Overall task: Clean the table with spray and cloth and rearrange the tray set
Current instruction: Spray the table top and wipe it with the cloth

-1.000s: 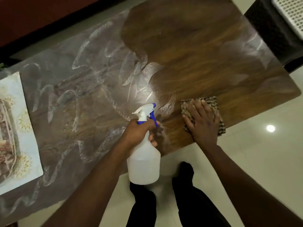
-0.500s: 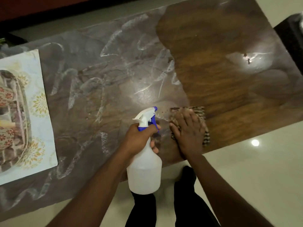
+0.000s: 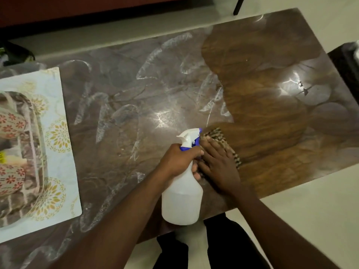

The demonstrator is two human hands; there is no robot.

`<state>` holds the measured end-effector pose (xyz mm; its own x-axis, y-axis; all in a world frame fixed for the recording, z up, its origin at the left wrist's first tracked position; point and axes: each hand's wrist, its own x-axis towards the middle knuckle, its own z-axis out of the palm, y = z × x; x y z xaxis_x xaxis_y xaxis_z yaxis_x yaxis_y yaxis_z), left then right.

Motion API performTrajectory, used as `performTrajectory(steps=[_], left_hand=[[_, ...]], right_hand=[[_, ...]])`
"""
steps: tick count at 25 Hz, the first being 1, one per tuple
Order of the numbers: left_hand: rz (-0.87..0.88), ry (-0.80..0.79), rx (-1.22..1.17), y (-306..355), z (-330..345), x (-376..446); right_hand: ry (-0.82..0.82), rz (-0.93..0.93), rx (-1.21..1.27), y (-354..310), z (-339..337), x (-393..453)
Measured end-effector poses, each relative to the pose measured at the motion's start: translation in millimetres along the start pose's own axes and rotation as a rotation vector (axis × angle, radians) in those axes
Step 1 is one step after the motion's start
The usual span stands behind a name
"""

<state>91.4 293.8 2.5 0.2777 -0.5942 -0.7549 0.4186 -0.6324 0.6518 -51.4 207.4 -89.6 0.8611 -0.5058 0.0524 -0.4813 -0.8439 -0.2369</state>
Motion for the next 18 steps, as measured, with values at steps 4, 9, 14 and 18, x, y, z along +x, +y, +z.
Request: performTrajectory(steps=[4,9,14,18], left_hand=[[0.015,0.029,-0.035,20,-19,19],[0.002,0.133,-0.087,29,-28,43],[0.008,0.117,-0.132,65,-24,60],[0.026,0.197,-0.144,89,-11,75]], right_hand=[[0.129,0.393,0.021,40,-12,60],[0.018,-0.058,-0.056,13,14,64],[0.075,0.425,-0.094,73,-8,118],[0.043,-0.025,-0.048,42,1,77]])
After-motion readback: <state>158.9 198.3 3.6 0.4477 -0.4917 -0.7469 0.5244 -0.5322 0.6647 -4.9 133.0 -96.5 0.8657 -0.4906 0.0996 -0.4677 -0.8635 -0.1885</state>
